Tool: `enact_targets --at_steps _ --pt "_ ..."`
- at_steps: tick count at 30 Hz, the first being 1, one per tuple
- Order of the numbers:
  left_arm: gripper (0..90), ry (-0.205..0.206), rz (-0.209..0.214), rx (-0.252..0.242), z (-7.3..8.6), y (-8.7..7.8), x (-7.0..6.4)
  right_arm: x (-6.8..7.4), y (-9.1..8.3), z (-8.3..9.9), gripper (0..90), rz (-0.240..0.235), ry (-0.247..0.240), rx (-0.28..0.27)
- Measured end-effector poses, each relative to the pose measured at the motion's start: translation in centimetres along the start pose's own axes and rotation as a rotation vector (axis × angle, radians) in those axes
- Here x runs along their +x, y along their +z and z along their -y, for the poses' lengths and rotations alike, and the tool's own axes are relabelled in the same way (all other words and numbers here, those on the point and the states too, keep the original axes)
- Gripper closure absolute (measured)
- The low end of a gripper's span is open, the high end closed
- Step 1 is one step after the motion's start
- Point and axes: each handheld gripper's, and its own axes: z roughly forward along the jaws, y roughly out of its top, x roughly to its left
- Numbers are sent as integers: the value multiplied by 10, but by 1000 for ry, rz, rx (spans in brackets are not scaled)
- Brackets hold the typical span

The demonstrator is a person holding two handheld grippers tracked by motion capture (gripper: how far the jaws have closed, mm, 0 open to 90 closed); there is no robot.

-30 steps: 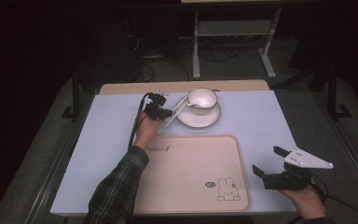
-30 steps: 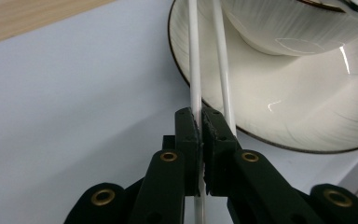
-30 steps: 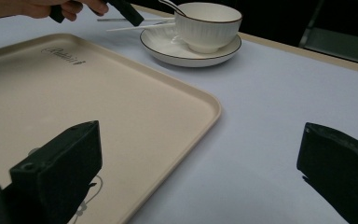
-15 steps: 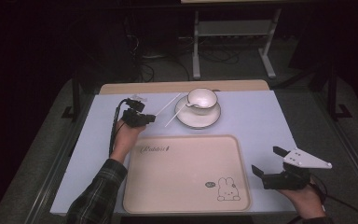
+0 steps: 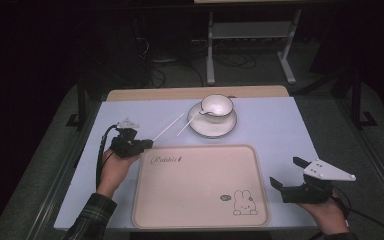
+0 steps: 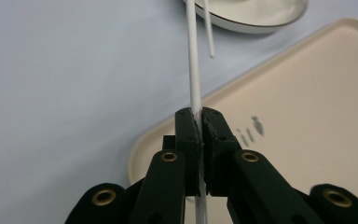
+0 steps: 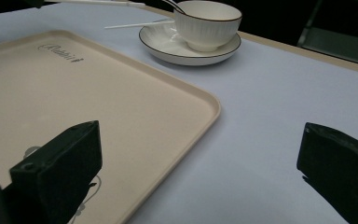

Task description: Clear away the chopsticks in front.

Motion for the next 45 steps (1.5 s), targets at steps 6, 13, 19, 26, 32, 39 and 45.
enact_targets --at_steps 6,13,19,26,32,39,45 --pt "856 17 21 -16 17 -21 -16 1 1 1 0 -3 -1 5" --pt "856 -3 90 -8 43 -33 -33 0 2 1 0 1 -1 9" --pt "856 3 136 25 56 -29 -47 1 2 1 0 2 -5 14" --pt "855 14 132 86 61 -10 -49 1 2 0 0 1 -10 13" --pt "852 22 115 125 66 -1 -47 2 2 0 0 -1 -12 14" --pt "842 67 89 171 68 8 -51 3 2 0 0 -2 -15 17" --pt "794 62 81 168 68 7 -50 3 2 0 0 -3 -17 16"
